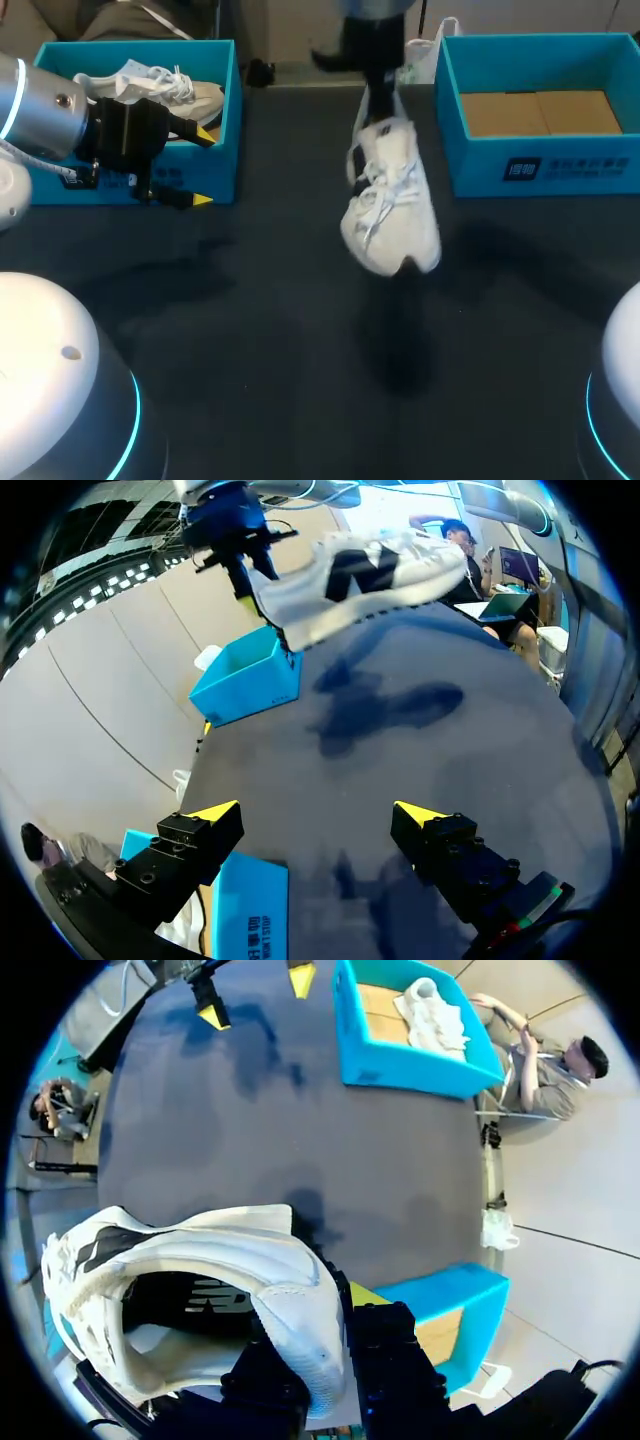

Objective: Take the shoe out of the shoebox, open the shoe tongue, remove and reinsert the insole, then place the shoe into the shoebox

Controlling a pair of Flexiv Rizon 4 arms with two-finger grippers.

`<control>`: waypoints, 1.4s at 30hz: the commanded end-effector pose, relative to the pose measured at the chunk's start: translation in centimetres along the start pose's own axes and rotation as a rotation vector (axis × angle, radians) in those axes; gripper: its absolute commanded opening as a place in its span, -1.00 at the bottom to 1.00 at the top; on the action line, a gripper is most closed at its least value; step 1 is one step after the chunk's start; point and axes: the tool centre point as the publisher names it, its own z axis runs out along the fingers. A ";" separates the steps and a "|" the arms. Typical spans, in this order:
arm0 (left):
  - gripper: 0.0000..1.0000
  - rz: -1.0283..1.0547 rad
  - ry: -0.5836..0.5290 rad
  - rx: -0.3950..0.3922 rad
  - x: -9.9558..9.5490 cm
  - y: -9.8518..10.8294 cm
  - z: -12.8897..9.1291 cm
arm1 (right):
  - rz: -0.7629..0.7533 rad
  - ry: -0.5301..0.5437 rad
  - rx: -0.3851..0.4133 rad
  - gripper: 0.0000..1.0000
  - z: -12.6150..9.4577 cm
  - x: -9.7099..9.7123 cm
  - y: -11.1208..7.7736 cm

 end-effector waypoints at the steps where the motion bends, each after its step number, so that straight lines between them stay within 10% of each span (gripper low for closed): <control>1: 1.00 0.000 0.001 -0.002 0.0 0.0 0.0 | 0.003 -0.002 0.001 -1.00 -2.5 -1.1 -1.6; 36: 1.00 0.000 0.001 -0.002 0.0 0.0 0.0 | -0.020 -0.018 -0.026 -1.00 -2.3 -3.5 -3.3; 42: 1.00 0.000 0.001 -0.002 0.0 0.0 0.0 | -0.013 -0.040 -0.019 -1.00 -2.4 -6.6 -6.0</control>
